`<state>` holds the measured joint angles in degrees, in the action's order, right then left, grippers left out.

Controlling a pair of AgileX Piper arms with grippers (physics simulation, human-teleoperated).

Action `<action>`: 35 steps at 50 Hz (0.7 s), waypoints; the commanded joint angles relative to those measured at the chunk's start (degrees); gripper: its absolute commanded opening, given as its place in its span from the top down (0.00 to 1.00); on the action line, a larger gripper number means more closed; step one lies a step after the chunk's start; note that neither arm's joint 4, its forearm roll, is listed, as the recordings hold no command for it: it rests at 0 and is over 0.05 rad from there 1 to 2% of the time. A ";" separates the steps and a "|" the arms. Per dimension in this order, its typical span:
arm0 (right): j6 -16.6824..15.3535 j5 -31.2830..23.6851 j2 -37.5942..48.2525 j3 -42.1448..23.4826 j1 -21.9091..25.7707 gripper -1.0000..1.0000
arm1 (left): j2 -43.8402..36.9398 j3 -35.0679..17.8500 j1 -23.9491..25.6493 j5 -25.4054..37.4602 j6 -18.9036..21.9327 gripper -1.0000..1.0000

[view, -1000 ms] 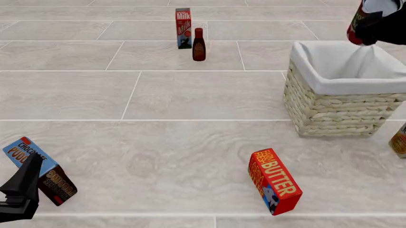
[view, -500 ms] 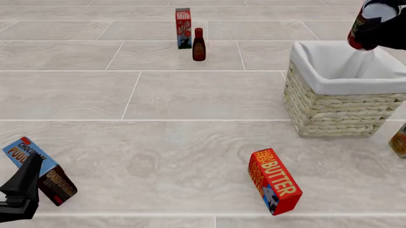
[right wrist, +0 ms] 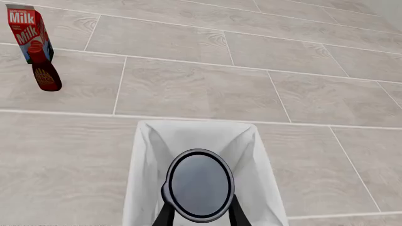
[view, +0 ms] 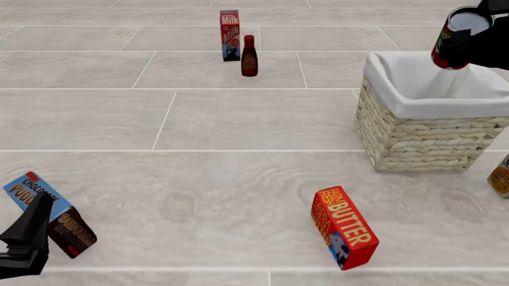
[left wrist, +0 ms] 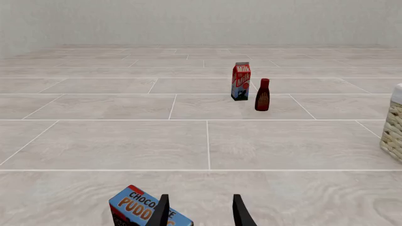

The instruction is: Pick the tomato sauce and place it in the basket.

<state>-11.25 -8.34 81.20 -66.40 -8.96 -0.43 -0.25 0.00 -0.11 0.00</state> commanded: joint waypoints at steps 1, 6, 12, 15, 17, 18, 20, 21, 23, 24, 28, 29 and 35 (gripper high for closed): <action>1.02 0.14 0.58 -0.23 -0.08 1.00 | 0.00 0.00 0.00 0.00 0.00 0.00; 0.93 0.17 0.82 -0.20 -0.12 1.00 | 0.00 0.00 0.00 0.00 0.00 0.00; 0.98 0.35 1.11 -0.07 -0.16 1.00 | 0.00 0.00 0.00 0.00 0.00 0.00; 0.90 0.42 1.27 0.03 -0.16 1.00 | 0.00 0.00 0.00 0.00 0.00 0.00; 0.86 0.47 1.34 0.09 -0.17 1.00 | 0.00 0.00 0.00 0.00 0.00 0.00; 0.99 0.50 1.30 0.11 -0.07 1.00 | 0.00 0.00 0.00 0.00 0.00 0.00; 1.00 0.53 1.32 0.17 -0.02 1.00 | 0.00 0.00 0.00 0.00 0.00 0.00; 1.04 0.57 1.37 0.20 -0.08 1.00 | 0.00 0.00 0.00 0.00 0.00 0.00; 1.03 0.70 1.44 0.33 -0.12 1.00 | 0.00 0.00 0.00 0.00 0.00 0.00; 0.94 0.76 1.47 0.41 -0.11 1.00 | 0.00 0.00 0.00 0.00 0.00 0.00; 0.94 0.88 1.54 0.61 -0.01 1.00 | 0.00 0.00 0.00 0.00 0.00 0.00; 0.85 0.93 1.54 0.68 0.02 1.00 | 0.00 0.00 0.00 0.00 0.00 0.00; 0.70 1.18 1.77 0.98 0.01 1.00 | 0.00 0.00 0.00 0.00 0.00 0.00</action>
<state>-11.54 -7.59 82.81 -65.65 -8.98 -0.43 -0.25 0.00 -0.11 0.00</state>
